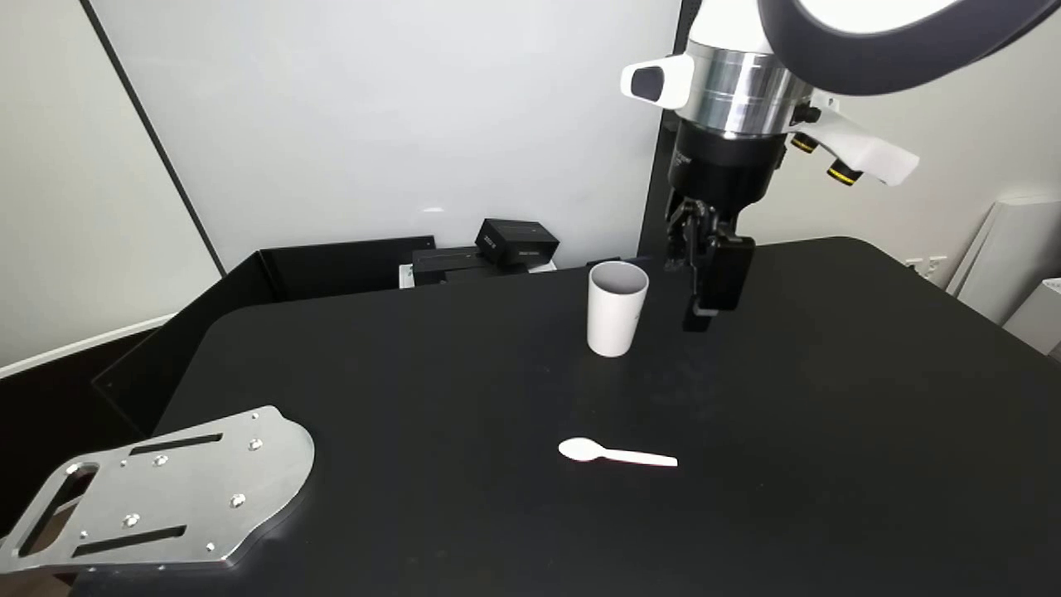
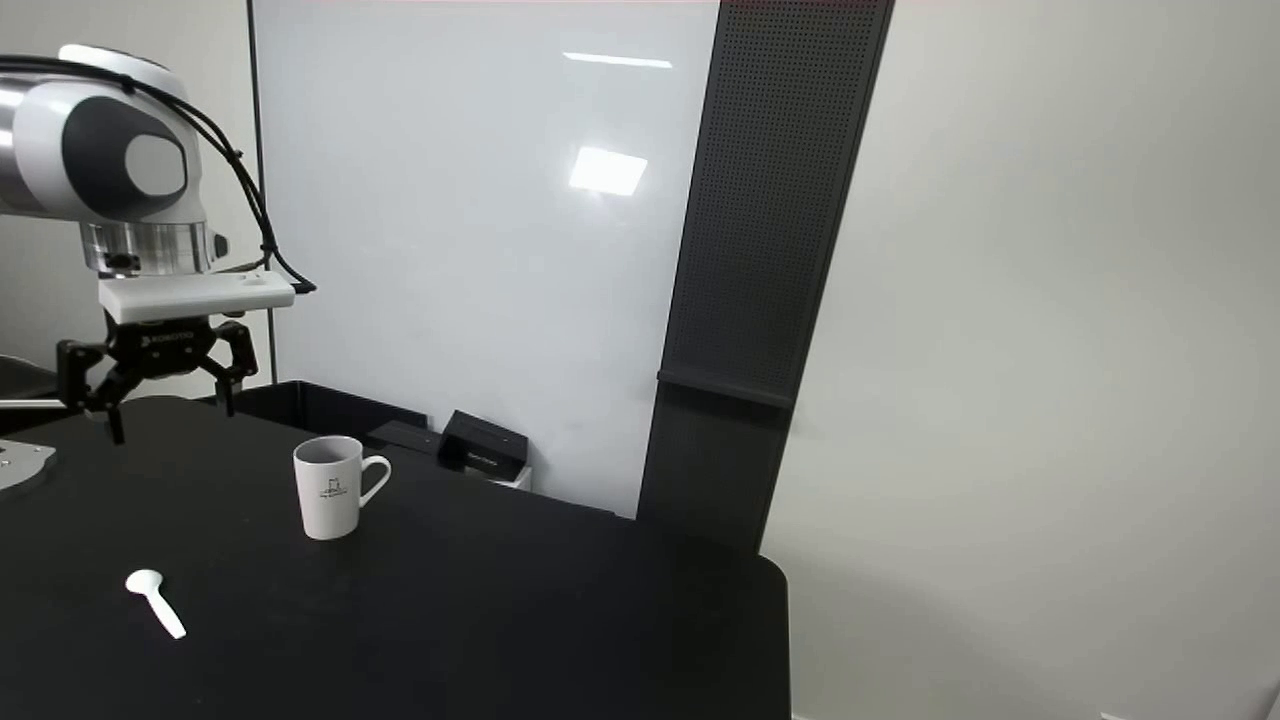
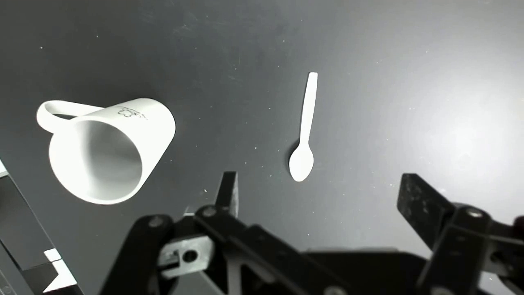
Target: Pick the spoon and put it in the cup
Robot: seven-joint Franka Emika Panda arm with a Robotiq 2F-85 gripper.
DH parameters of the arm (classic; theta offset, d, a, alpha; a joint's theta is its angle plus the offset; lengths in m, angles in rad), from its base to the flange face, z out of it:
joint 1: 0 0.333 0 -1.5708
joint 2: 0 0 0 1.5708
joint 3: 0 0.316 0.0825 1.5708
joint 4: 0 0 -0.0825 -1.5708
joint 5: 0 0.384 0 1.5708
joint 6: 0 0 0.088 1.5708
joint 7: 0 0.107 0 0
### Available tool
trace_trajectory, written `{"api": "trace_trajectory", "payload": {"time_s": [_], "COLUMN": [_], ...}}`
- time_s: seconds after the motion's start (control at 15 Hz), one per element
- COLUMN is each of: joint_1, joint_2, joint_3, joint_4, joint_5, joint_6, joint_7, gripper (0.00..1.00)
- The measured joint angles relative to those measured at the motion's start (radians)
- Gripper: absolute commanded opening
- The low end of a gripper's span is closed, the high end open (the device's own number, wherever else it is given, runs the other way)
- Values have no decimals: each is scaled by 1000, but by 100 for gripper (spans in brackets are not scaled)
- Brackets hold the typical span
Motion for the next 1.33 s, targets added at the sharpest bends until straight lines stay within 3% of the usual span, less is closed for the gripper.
{"api": "trace_trajectory", "payload": {"time_s": [0.67, 1.0, 1.33], "joint_1": [13, 27, 58], "joint_2": [75, 130, 178], "joint_3": [0, -1, -24], "joint_4": [-29, -27, -17], "joint_5": [-113, -125, -160], "joint_6": [178, 211, 233], "joint_7": [7, 19, 111], "gripper": [100, 100, 100]}}
